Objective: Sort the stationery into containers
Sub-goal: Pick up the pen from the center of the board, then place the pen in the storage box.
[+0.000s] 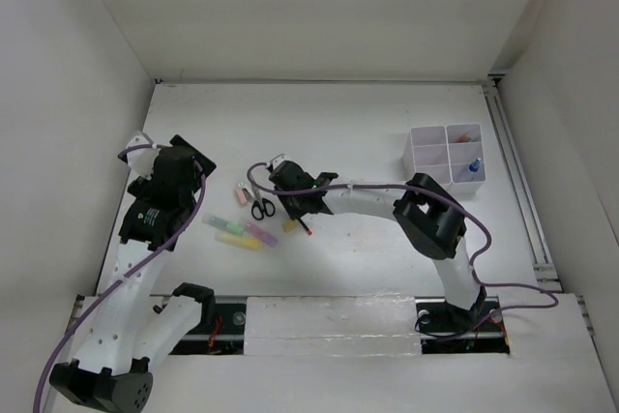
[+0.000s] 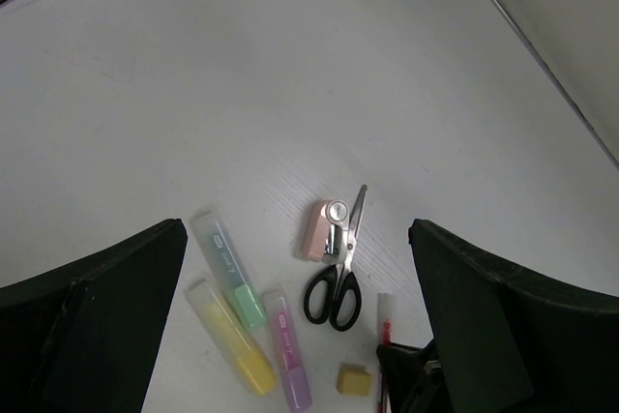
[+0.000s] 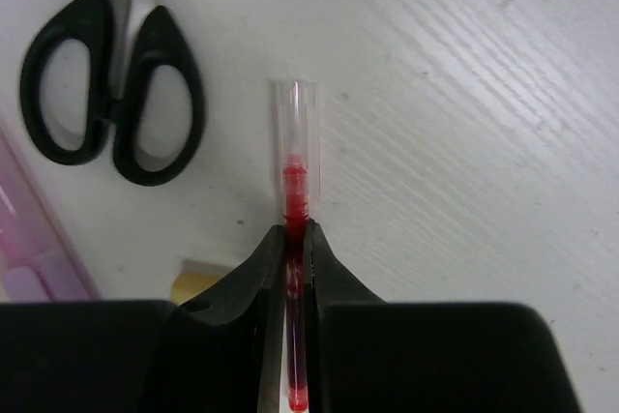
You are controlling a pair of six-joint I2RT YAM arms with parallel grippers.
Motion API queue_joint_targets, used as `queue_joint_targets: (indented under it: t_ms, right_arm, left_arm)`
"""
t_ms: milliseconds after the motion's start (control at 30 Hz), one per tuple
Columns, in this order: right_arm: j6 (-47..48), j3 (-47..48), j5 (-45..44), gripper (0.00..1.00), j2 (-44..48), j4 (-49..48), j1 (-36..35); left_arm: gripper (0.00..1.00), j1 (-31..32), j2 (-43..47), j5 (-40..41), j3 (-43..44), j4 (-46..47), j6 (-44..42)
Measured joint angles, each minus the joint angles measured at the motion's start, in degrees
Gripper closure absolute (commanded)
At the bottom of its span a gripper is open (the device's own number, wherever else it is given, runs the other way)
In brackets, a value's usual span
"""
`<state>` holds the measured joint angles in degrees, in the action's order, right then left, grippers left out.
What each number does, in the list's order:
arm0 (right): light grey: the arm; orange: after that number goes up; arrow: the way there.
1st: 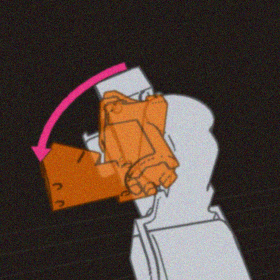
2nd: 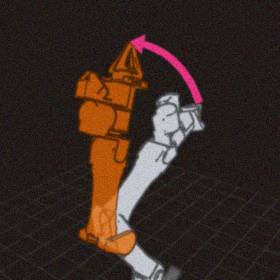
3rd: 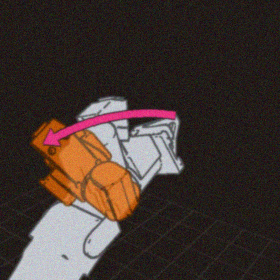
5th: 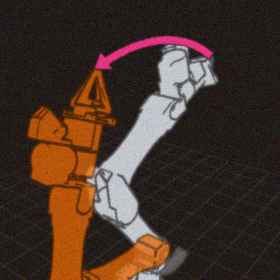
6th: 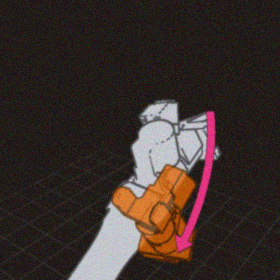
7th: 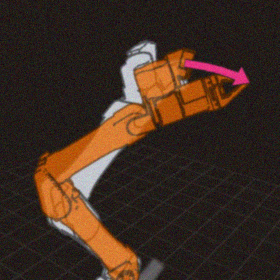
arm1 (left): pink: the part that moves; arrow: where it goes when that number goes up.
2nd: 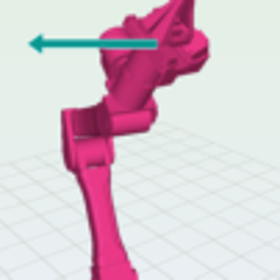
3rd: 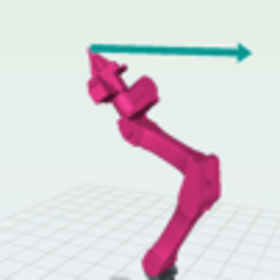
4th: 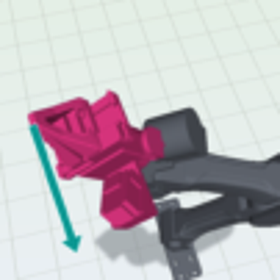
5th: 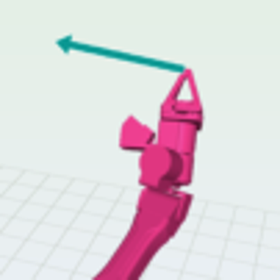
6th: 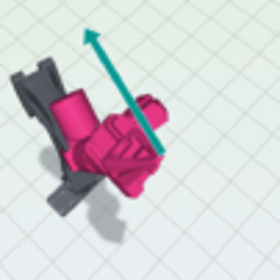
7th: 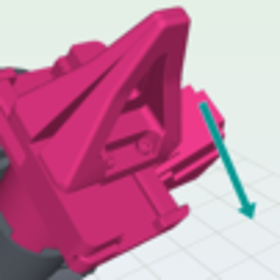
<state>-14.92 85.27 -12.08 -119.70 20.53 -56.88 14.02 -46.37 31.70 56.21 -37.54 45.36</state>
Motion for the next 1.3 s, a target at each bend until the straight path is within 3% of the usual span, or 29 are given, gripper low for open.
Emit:
queue_joint_targets:
  t_ms: [200,400,600,700,933,1300]
  right_arm:
    - [-0.22,-3.43,-3.39,1.0,4.39,0.76,5.92]
    - [0.92,-10.08,-5.86,1.0,23.52,-3.04,16.17]
    - [2.89,-24.13,-0.28,1.0,51.32,-27.69,36.44]
    - [1.7,-32.39,5.27,1.0,57.22,-42.86,48.76]
    - [-7.96,-43.58,15.69,1.0,46.4,-68.0,66.31]
    - [-12.72,-42.64,17.09,1.0,35.23,-78.75,71.89]
  left_arm:
    - [0.0,0.0,0.04,-0.11,0.0,0.13,-0.26]
    - [0.0,0.0,0.85,-0.57,0.0,1.22,-0.98]
    - [0.0,0.0,1.16,-2.78,0.0,2.4,-2.51]
    - [0.0,0.0,1.14,-4.57,-0.07,3.26,-3.58]
    - [0.0,0.0,0.39,-7.78,-0.11,5.14,-5.55]
    - [0.0,0.0,-0.02,-9.44,-0.37,5.62,-6.62]
